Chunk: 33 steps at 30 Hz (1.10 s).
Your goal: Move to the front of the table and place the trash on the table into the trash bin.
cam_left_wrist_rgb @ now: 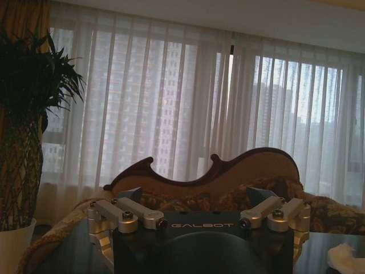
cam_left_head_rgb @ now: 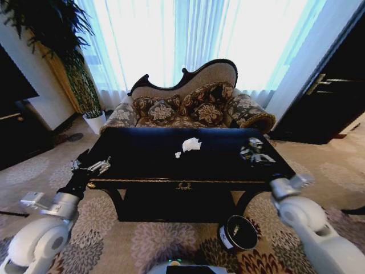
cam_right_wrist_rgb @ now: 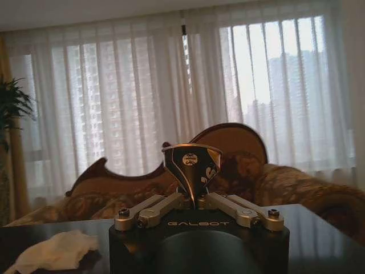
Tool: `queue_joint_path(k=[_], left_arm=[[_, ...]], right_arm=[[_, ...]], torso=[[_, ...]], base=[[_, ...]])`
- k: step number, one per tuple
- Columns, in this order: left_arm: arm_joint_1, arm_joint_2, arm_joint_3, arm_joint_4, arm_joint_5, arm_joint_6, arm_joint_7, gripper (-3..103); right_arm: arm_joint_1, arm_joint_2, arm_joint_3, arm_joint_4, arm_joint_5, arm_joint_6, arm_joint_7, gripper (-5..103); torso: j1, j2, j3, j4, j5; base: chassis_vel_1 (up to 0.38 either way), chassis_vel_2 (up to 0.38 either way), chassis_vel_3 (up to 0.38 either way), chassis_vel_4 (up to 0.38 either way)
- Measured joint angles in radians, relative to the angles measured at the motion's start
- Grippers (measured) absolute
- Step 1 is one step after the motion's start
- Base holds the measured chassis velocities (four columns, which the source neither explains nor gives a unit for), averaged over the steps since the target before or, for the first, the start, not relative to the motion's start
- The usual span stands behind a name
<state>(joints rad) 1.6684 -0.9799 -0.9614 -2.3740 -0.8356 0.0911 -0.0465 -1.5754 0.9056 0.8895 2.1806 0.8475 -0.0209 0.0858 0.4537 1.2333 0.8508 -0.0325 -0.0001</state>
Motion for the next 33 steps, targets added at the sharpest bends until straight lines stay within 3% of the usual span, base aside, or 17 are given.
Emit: queue_joint_path(k=[3,16,33], left_arm=[[0.000,0.000,0.000,0.000,0.000,0.000,0.000,100],[0.000,0.000,0.000,0.000,0.000,0.000,0.000,100],[0.000,0.000,0.000,0.000,0.000,0.000,0.000,100]], right_arm=[[-0.095,0.055,0.050,0.001,-0.043,0.083,-0.034,0],[-0.262,0.207,0.135,0.003,-0.058,0.249,-0.087,0],[-0.299,0.341,0.070,-0.109,-0.127,0.455,-0.181,0]], torso=[[0.000,0.000,0.000,0.0000,-0.0001],[0.000,0.000,0.000,0.0001,-0.0003],[0.000,0.000,0.000,0.0000,-0.0001]], base=[[0.000,0.000,0.000,0.000],[0.000,0.000,0.000,0.000],[0.000,0.000,0.000,0.000]])
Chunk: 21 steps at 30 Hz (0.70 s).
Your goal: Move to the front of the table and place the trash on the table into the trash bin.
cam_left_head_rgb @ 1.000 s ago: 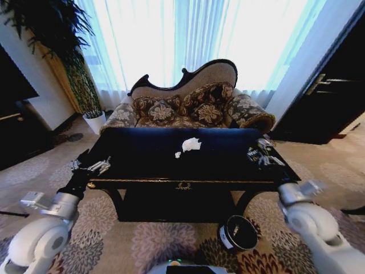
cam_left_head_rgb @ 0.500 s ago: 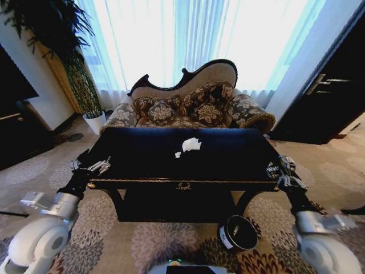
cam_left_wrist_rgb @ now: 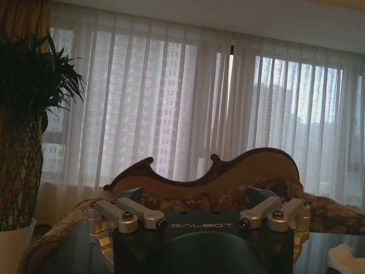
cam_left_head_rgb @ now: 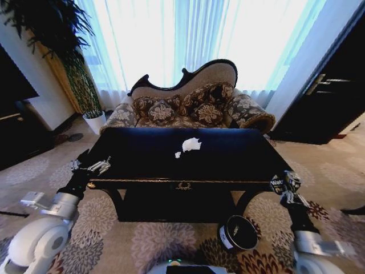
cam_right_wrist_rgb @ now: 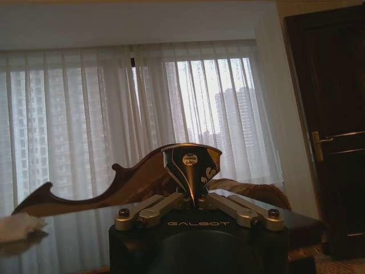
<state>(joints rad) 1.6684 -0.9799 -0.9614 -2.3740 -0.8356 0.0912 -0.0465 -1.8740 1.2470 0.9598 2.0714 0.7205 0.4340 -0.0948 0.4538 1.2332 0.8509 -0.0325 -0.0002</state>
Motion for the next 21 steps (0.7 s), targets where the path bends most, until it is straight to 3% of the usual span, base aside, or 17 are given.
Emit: queue_joint_path(k=[9,21], left_arm=[[0.000,0.000,0.000,0.000,0.000,0.000,0.000,100],[0.000,0.000,0.000,0.000,0.000,0.000,0.000,100]], right_arm=[[0.008,0.048,-0.061,-0.098,-0.085,0.067,-0.007,0],[0.077,0.037,-0.156,-0.295,-0.178,0.127,-0.003,0]], torso=[[0.000,0.000,0.000,0.0000,-0.0001],[0.000,0.000,0.000,0.0000,-0.0002]], base=[[0.000,0.000,0.000,0.000],[0.000,0.000,0.000,0.000]])
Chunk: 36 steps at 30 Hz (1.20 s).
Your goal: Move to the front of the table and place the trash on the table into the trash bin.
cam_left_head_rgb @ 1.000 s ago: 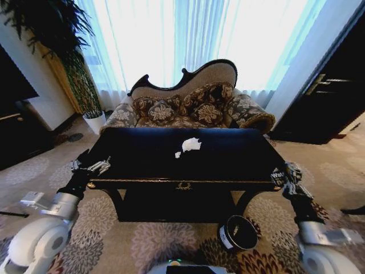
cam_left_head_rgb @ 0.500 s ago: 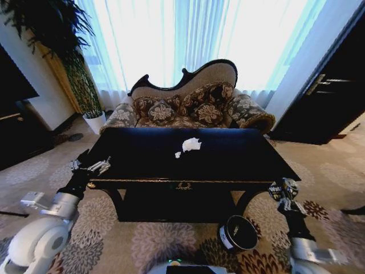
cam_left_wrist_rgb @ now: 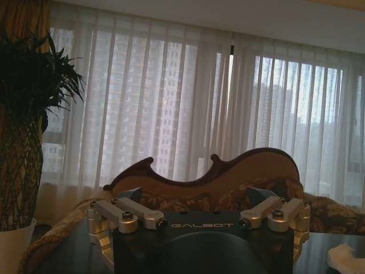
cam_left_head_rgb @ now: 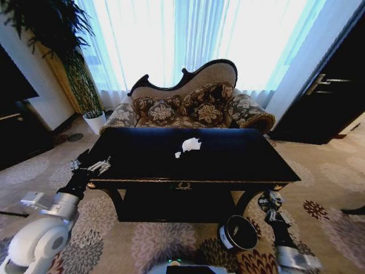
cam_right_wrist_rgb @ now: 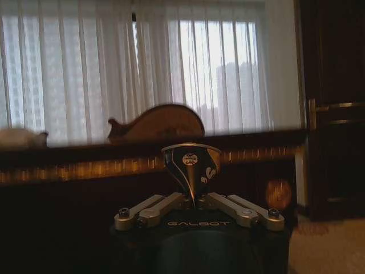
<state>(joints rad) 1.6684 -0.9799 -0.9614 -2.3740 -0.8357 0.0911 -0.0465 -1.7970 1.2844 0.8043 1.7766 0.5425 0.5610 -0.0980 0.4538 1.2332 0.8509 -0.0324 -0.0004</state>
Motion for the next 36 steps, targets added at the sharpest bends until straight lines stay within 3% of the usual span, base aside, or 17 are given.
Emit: queue_joint_path(k=[5,17,30,36], left_arm=[[0.000,0.000,0.000,0.000,0.000,0.000,0.000,100],[0.000,0.000,0.000,0.000,0.000,0.000,0.000,100],[0.000,0.000,0.000,0.000,0.000,0.000,0.000,100],[0.000,0.000,0.000,0.000,0.000,0.000,0.000,100]], right_arm=[[0.081,-0.006,-0.058,-0.199,-0.127,0.062,0.009,0],[0.199,-0.021,-0.133,-0.446,-0.241,0.060,0.049,0],[0.320,-0.101,-0.208,-0.695,-0.308,-0.121,0.146,0],[0.362,-0.145,-0.250,-0.732,-0.290,-0.265,0.159,0]], torso=[[0.000,0.000,0.000,0.0001,0.0003],[0.000,0.000,0.000,-0.0001,0.0004],[0.000,0.000,0.000,-0.0001,0.0002],[0.000,0.000,0.000,0.0000,0.0002]], base=[[0.000,0.000,0.000,0.000],[0.000,0.000,0.000,0.000],[0.000,0.000,0.000,0.000],[0.000,0.000,0.000,0.000]])
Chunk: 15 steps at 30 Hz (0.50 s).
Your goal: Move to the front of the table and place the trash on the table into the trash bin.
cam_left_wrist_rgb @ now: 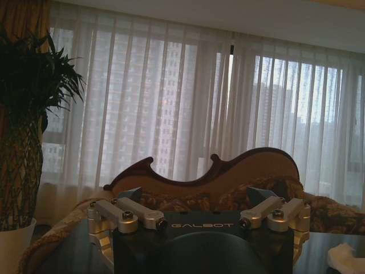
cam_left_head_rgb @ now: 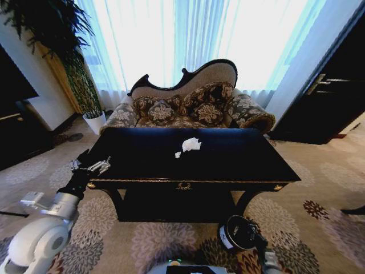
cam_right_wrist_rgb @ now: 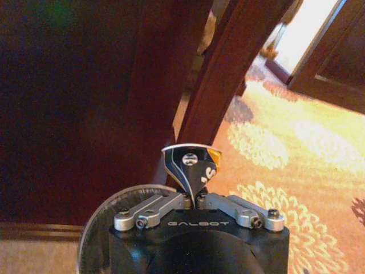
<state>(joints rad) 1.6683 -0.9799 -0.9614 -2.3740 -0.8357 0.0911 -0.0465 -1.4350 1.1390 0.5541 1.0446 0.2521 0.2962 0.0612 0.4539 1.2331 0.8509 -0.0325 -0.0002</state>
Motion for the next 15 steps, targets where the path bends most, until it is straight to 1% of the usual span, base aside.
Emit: queue_joint_path(k=[2,3,7,8,11,15], left_arm=[[0.000,0.000,0.000,0.000,0.000,0.000,0.000,100],[0.000,0.000,0.000,0.000,0.000,0.000,0.000,100],[0.000,0.000,0.000,0.000,0.000,0.000,0.000,100],[0.000,0.000,0.000,0.000,0.000,0.000,0.000,100],[0.000,0.000,0.000,0.000,0.000,0.000,0.000,100],[0.000,0.000,0.000,0.000,0.000,0.000,0.000,100]], right_arm=[[0.010,-0.009,-0.010,0.002,0.006,-0.045,0.000,0],[0.010,-0.009,-0.010,0.002,0.006,-0.045,0.000,0],[0.027,-0.017,-0.044,0.015,0.027,-0.149,0.000,0],[0.027,-0.017,-0.044,0.015,0.027,-0.149,0.000,0],[0.053,-0.013,-0.070,-0.007,0.023,-0.187,0.000,0],[0.096,-0.001,-0.092,-0.062,0.008,-0.191,0.000,0]], torso=[[0.000,0.000,0.000,0.0000,-0.0001],[0.000,0.000,0.000,0.0000,-0.0001],[0.000,0.000,0.000,0.0000,0.0000],[0.000,0.000,0.000,0.0000,0.0000],[0.000,0.000,0.000,0.0000,-0.0002],[0.000,0.000,0.000,0.0000,0.0001]], base=[[0.000,0.000,0.000,0.000],[0.000,0.000,0.000,0.000],[0.000,0.000,0.000,0.000],[0.000,0.000,0.000,0.000],[0.000,0.000,0.000,0.000],[0.000,0.000,0.000,0.000]])
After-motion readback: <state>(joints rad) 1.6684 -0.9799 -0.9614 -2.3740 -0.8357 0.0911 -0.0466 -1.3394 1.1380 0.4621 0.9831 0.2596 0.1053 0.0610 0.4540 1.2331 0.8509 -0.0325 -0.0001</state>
